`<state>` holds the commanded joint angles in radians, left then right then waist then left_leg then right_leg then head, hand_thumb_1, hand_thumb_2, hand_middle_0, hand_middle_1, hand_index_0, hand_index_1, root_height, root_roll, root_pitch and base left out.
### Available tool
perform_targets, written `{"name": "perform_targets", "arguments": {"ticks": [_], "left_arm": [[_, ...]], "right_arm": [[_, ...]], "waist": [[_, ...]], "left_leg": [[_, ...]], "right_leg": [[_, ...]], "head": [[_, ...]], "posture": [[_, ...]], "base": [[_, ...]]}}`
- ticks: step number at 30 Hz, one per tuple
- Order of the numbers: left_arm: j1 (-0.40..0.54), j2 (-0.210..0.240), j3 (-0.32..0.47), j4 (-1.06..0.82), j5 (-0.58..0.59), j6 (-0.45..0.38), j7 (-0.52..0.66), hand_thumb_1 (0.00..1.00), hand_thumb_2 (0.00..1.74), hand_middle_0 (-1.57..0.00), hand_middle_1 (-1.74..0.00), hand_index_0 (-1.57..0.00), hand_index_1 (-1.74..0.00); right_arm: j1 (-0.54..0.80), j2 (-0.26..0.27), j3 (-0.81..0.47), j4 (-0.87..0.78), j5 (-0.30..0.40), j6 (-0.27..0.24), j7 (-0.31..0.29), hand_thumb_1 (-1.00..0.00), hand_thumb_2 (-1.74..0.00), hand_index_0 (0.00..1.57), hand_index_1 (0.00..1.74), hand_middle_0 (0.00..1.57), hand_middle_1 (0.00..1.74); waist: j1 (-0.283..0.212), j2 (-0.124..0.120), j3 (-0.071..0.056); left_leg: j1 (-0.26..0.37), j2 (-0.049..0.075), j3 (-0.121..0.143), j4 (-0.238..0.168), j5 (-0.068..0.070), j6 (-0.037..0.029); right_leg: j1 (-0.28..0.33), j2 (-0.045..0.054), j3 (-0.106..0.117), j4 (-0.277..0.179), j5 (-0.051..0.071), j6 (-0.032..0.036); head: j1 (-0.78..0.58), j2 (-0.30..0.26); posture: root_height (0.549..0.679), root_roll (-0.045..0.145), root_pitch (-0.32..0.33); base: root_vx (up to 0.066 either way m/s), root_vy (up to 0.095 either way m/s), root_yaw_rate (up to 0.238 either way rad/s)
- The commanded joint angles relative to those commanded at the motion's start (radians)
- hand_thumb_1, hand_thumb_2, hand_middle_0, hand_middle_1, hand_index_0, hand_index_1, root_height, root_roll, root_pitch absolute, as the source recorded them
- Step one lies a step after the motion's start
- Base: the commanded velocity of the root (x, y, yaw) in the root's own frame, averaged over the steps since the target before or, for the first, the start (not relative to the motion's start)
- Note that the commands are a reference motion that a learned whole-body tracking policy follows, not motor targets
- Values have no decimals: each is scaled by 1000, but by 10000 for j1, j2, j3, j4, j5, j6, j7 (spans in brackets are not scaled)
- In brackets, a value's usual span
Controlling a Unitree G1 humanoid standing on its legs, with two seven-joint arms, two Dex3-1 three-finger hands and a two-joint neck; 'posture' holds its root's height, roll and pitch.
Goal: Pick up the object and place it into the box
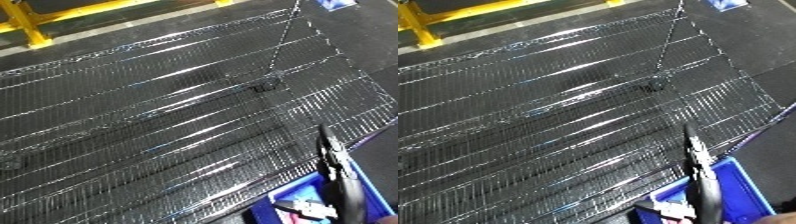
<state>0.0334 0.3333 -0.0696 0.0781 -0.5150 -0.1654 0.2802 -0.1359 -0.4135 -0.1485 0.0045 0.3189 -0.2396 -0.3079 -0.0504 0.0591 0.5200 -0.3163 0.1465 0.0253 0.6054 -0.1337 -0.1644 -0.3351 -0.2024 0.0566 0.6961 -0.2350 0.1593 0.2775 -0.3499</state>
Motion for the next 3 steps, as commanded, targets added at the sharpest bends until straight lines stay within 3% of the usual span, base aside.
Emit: {"name": "perform_targets", "arguments": {"ticks": [3], "left_arm": [[5, -15, 13, 6, 90, 32, -7, 1000, 1740, -1570, -1740, -1570, -1740]], "right_arm": [[64, 47, 129, 41, -68, 20, 52, 0, 0, 0, 0, 0, 0]], "waist": [[50, -33, 0]], "left_leg": [[1, 6, -19, -30, 13, 5]], "right_leg": [[0, 10, -3, -16, -8, 4]], "head": [[-230, -44]], "posture": [[639, 63, -100]], "base": [[6, -8, 27]]}}
